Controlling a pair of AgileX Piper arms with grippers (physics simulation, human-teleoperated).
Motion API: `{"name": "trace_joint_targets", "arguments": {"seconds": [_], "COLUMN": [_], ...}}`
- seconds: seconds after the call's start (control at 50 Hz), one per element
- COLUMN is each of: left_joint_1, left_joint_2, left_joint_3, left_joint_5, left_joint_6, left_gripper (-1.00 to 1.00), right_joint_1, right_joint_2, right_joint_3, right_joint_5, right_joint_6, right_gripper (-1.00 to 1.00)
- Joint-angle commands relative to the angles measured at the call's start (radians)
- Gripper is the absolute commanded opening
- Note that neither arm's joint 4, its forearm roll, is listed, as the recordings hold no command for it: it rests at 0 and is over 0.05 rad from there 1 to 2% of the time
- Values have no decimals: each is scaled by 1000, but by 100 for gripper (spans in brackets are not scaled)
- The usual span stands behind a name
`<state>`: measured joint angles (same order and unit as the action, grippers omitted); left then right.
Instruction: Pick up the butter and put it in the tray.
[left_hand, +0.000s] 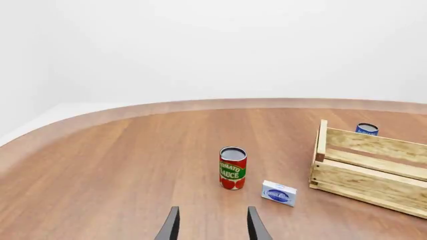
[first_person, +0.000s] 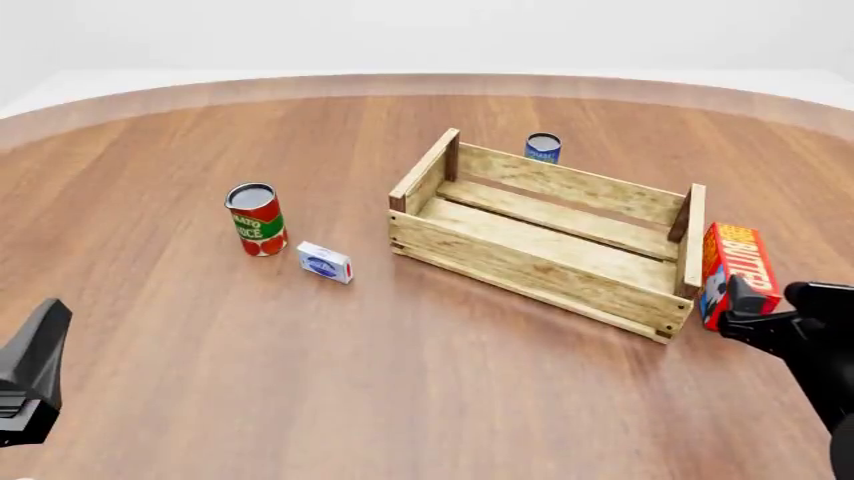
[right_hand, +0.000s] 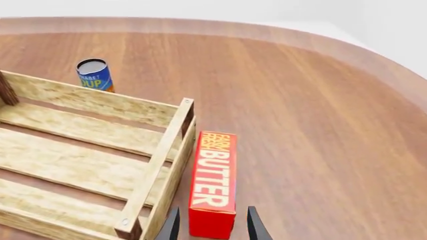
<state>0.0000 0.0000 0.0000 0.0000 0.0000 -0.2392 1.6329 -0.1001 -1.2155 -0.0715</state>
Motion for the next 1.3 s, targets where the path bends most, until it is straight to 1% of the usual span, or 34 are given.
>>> {"name": "trace_joint_targets", "arguments": {"seconds": [0.02, 0.6, 1.3], "left_joint_1": [0, 0, 0], "left_joint_2": [0, 0, 0], "left_joint_3": [0, 0, 0], "left_joint_5": [0, 0, 0], "left_joint_6": [0, 0, 0], "left_gripper": [100, 100, 100], "right_joint_1": [-4, 0, -2], "right_joint_2": [44, 167, 245], "right_joint_3": [-21, -73, -114], "right_joint_5": [-3, -4, -4], "right_joint_6": [-9, -41, -48], "right_gripper": [100, 100, 100]}}
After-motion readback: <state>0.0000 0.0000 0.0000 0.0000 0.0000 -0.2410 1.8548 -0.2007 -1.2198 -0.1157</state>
